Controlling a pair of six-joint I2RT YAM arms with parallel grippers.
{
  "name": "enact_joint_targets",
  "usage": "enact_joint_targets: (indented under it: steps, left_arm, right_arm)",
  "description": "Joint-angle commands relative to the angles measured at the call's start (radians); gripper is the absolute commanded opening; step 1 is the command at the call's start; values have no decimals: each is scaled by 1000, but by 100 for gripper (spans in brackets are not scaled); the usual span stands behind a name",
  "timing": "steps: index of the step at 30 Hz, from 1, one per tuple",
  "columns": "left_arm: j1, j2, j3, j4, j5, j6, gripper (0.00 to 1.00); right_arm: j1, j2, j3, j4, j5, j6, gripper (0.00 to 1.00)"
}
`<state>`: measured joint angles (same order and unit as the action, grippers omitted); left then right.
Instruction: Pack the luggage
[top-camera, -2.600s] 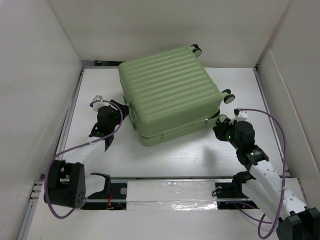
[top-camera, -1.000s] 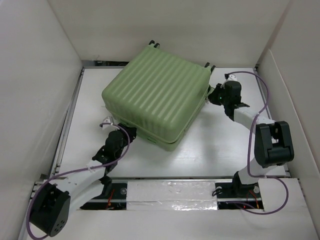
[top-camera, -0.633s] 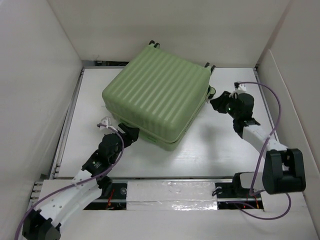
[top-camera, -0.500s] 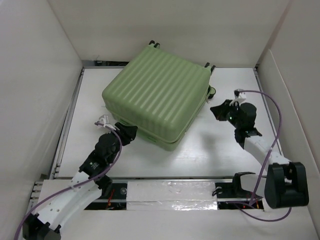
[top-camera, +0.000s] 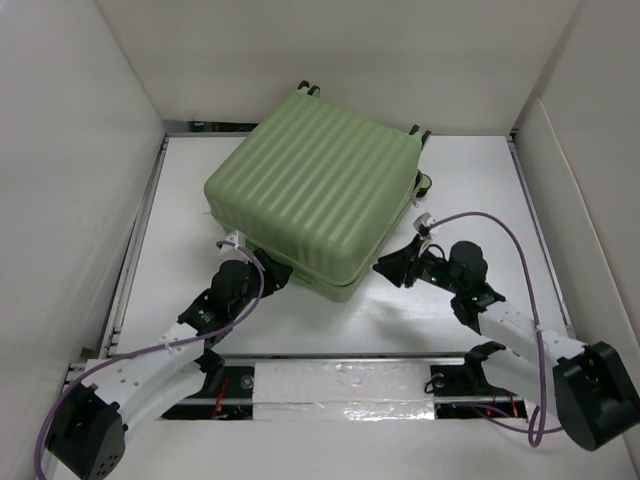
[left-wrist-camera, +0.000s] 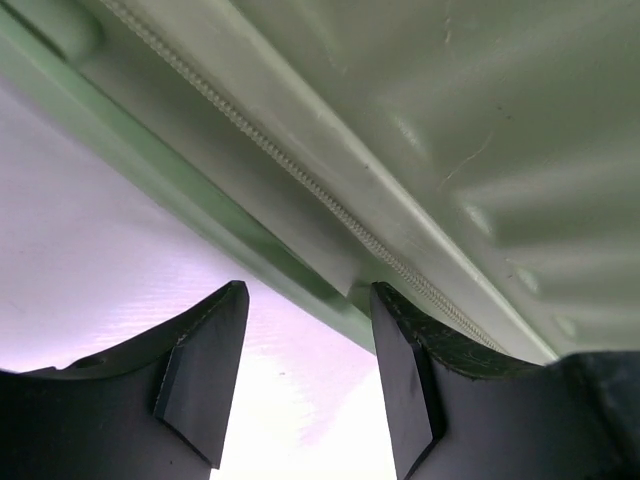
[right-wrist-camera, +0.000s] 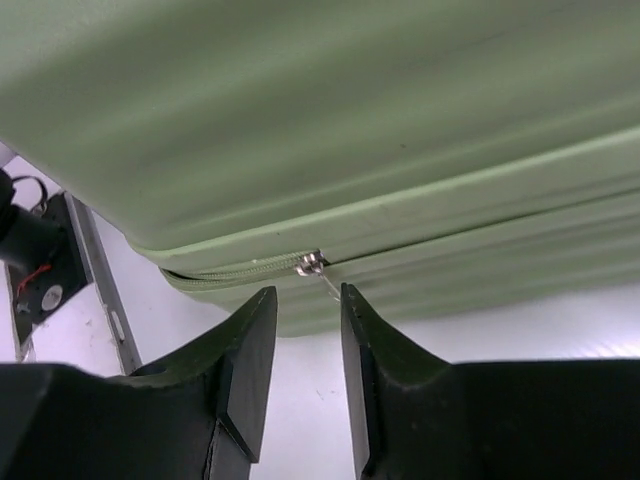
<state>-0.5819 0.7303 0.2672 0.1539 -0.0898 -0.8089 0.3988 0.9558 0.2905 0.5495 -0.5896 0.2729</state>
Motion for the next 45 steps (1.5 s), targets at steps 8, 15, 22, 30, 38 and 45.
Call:
enact_joint_targets:
  steps: [8,15,22,30,38,45]
  left_arm:
    - [-1,70,-3,173,79,27,45]
    - [-1,130,-22,251,157,20,35]
    - [-1,176,-43,328,220,5,27]
    - [-1,183,-45,339,210,2,18]
    - [-1,74,-31,213,131,28,20]
    - [-1,52,-34,164,153,40,47]
  right_arm:
    - [40,175,70,164,48,-90,40]
    - [61,262,87,231,5,-78,37]
    - [103,284,93,251,19,-80,28]
    - [133,265,66,239,50,-95,9]
    - [144,115,0,155,137,-81,0]
    - [144,2,-51,62,177,-46,31]
